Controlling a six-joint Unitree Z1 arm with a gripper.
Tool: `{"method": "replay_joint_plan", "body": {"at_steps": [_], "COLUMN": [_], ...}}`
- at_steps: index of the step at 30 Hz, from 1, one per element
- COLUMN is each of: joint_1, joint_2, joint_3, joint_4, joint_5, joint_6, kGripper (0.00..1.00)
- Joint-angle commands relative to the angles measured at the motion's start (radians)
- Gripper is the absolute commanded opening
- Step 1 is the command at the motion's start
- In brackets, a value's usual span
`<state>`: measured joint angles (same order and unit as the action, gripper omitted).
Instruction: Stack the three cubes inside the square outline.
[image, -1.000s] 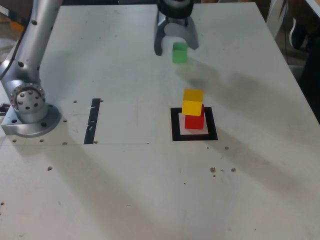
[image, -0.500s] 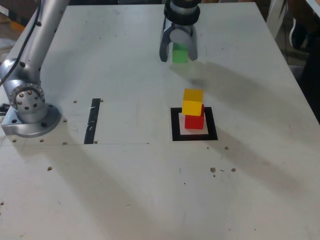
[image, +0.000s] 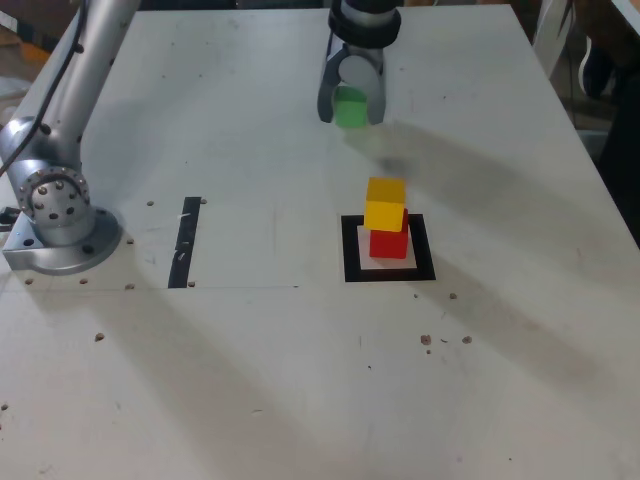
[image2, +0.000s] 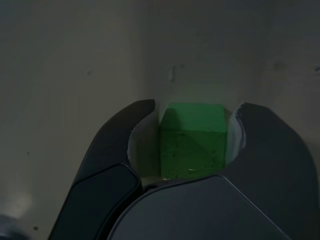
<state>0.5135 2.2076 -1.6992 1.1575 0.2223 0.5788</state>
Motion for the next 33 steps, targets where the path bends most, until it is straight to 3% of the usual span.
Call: {"method": "replay_joint_plan", "body": {"at_steps": [1,5,9,12,16,23,29,33], "joint_1": [-0.009,-0.047,-0.124,-0.232,-0.399,-0.618,-0.655,-0.673], "joint_2": [-0.03,-0.111,-0.253,-0.365,-0.433,-0.421,-0.338,-0.314], "joint_3": [-0.004,0.002,0.026,0.047,0.058,0.017,-0.014,-0.024], "joint_4": [0.02,0.071,0.143,0.206,0.266,0.3,0.319,0.315], "joint_5": [-0.003,0.001,0.007,0.008,-0.01,-0.074,-0.126,-0.132], "joint_6": [0.002,-0.023,-0.08,-0.158,-0.286,-0.476,-0.539,-0.555], "kGripper": [0.15,0.15,0.15,0.15,0.15,0.15,0.15,0.15]}}
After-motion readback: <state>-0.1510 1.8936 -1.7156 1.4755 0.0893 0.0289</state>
